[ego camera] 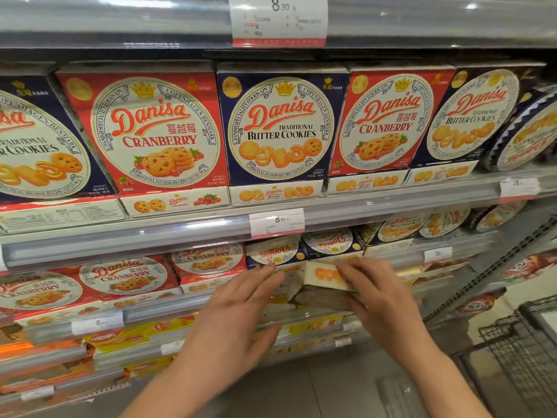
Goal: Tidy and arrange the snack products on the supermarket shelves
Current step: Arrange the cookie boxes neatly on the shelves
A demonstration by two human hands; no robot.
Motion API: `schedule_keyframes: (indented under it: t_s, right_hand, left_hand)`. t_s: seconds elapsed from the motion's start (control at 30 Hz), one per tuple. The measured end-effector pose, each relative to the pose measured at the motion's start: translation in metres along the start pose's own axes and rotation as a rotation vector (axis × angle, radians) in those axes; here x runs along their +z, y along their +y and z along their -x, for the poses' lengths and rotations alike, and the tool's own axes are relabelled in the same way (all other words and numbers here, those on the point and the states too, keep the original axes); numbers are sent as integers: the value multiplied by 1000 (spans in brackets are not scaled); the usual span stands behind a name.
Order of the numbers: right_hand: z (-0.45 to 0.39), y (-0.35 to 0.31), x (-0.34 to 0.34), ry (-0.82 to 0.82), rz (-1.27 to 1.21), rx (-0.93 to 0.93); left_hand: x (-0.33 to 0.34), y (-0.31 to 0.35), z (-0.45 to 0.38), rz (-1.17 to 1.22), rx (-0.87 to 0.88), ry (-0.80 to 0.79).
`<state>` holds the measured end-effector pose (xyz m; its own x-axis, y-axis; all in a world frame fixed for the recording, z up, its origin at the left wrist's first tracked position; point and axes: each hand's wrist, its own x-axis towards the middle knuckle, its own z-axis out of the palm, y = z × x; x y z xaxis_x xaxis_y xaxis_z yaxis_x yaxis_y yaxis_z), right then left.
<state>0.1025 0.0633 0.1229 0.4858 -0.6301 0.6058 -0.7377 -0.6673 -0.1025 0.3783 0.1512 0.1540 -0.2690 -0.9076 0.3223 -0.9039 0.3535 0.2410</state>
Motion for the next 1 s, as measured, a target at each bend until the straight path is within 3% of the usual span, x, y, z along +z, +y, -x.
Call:
schedule_keyframes:
  t_s: [0.27,0.43,0.5,0.63,0.77,0.8,0.87,0.9,0.97,1.0]
  right_hand:
    - [-12,-75,19,-20,-80,-211]
    - [-17,-70,34,-57,-201,-228]
    - [-16,-57,36,-47,-268,-107]
    - [-27,-21,64,-107,-350,356]
    - [-73,4,95,-248,-220,674]
    - [-82,4,100,-302,-144,693]
    - [-100,-3,107,-523,-93,574]
    - [-104,-1,114,-576,45,482]
    - [-119,2,127,-792,88,586]
    - [-122,7,132,-736,71,617]
  left_hand:
    - [0,-13,4,-117,-23,-111]
    - [-9,-26,13,-210,-32,-84]
    - [-11,-31,22,-210,-42,-90]
    - [-16,-47,44,-204,-93,-156]
    - [-27,-51,58,-243,-100,-180]
    - [-31,-50,59,-254,-92,-177]
    - [-39,-47,59,-285,-64,-160]
    - [-44,-46,58,-305,-44,-142]
    - [-50,-46,55,-339,-19,-106]
    - [-53,-46,53,-361,-14,-96]
